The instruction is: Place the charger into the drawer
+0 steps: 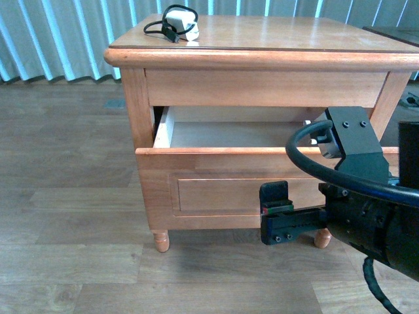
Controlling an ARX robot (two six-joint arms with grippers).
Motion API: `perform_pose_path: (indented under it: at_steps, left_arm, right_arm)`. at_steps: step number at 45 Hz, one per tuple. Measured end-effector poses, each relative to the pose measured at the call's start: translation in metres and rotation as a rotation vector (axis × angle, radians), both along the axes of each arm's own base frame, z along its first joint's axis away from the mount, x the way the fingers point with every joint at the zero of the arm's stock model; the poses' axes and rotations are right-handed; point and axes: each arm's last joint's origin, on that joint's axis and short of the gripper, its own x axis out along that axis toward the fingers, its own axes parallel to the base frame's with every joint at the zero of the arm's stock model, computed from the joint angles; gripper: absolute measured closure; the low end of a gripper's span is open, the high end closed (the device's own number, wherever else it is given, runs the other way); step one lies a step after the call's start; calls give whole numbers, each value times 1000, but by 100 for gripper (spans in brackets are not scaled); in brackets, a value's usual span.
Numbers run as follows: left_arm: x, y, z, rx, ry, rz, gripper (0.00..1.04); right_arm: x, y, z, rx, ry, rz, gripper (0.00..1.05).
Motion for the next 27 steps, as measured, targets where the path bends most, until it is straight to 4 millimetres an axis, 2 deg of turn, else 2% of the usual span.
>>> perform_pose_path:
  at_steps: [11,27]
  left_arm:
    - [0,0,0,0,0,0,6]
    - [0,0,0,0,0,0,6]
  right_arm:
    - [-14,-25,19,5,-16,-3,8]
    - [-41,-77,68,32,-108,-105,8]
